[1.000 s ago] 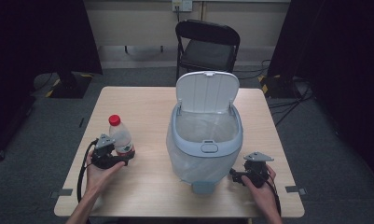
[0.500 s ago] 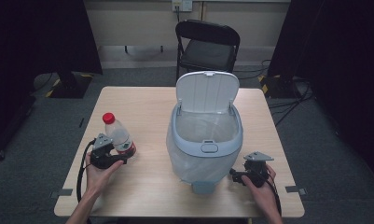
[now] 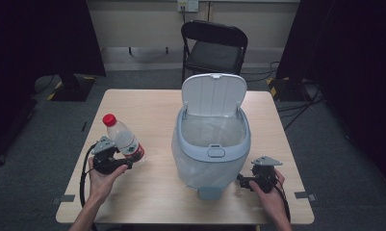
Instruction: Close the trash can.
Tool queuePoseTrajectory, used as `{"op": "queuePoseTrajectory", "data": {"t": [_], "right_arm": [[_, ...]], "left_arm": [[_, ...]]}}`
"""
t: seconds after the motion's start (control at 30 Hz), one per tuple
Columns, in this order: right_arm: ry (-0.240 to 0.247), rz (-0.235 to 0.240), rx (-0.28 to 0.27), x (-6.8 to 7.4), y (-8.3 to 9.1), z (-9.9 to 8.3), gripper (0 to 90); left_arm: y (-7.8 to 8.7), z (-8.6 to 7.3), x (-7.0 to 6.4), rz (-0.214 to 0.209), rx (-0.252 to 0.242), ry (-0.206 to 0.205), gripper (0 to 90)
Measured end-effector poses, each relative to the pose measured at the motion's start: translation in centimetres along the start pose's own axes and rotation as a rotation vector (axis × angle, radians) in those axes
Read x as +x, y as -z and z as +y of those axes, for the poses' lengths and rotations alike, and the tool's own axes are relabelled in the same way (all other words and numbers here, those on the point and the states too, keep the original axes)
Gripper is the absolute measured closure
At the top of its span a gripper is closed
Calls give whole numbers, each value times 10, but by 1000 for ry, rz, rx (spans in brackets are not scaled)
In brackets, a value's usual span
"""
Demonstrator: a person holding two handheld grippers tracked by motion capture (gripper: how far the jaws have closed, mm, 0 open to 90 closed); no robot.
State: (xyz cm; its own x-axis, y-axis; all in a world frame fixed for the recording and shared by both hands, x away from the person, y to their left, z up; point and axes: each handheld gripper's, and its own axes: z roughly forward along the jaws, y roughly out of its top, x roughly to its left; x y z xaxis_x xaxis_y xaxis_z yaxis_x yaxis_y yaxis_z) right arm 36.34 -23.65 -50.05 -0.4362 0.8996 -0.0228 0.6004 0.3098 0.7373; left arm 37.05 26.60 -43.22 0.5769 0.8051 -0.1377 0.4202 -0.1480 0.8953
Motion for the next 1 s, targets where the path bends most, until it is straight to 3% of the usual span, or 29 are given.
{"op": "queuePoseTrajectory", "data": {"t": [0.1,0.37,0.5,0.8,0.9,1.0], "right_arm": [[0,0,0,0,0,0,115],[-1,-1,0,0,0,0,114],[-1,-1,0,0,0,0,114],[-1,-2,0,0,0,0,116],[-2,-1,0,0,0,0,115],[-2,-1,0,0,0,0,115]], "left_arm": [[6,5,-2,-34,-40,-4,277],[12,21,-14,-92,-57,-35,279],[16,27,-20,-133,-83,-26,278],[26,48,-37,-139,-100,-56,278],[29,57,-41,-161,-117,-74,278],[32,70,-44,-194,-154,-64,278]]}}
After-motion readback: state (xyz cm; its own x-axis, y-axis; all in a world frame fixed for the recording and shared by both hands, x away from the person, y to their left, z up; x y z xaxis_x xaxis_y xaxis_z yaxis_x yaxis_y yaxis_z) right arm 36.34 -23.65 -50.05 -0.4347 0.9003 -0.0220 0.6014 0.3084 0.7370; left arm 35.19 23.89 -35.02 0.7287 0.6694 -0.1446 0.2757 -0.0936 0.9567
